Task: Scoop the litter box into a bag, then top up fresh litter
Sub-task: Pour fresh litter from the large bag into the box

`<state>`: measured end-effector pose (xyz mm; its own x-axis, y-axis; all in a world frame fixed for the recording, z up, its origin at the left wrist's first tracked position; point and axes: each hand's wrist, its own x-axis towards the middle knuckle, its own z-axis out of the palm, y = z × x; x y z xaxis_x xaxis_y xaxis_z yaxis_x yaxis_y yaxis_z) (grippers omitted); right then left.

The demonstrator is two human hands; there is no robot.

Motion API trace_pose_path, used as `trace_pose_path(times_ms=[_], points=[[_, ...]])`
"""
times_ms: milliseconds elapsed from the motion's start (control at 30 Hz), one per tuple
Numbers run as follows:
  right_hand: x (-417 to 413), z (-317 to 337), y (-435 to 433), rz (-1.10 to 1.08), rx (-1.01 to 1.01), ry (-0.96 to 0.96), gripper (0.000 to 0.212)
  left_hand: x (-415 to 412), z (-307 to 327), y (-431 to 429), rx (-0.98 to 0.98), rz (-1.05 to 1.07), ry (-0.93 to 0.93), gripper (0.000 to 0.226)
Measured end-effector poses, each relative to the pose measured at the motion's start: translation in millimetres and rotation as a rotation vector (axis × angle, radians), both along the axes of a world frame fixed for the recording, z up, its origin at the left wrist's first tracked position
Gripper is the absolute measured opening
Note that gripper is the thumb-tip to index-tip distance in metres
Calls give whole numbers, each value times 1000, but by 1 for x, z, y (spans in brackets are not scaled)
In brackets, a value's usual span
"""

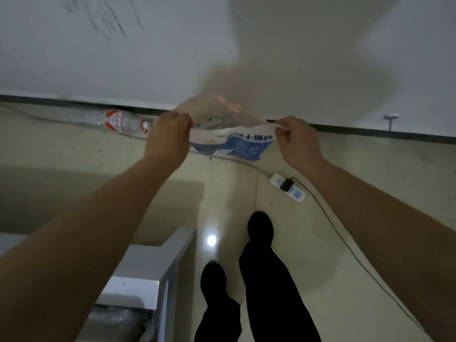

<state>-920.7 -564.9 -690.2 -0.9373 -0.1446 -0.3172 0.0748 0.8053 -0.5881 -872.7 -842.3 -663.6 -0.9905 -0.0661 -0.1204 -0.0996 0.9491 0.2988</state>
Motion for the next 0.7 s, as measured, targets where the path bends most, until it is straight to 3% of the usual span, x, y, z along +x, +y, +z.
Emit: trace_pose_path(times_ms=[100,233,367,533,700], points=[[-40,-23,-15,18,-14,-30,36,-36,-26,-10,-37,19,-19,21],[-76,-43,-37,15,-13,-189,71,-67,-49,-13,-13,51,-84,39],[-78,-37,-40,45,-41,-167,72,-62,-46,1,-41,86,-79,52],[-51,27,-16,149,133,113,64,-32,9,8,-187,-20,37,60],[-25,148,21,78,262,380,67,-21,139,25,-244,-158,212,62]])
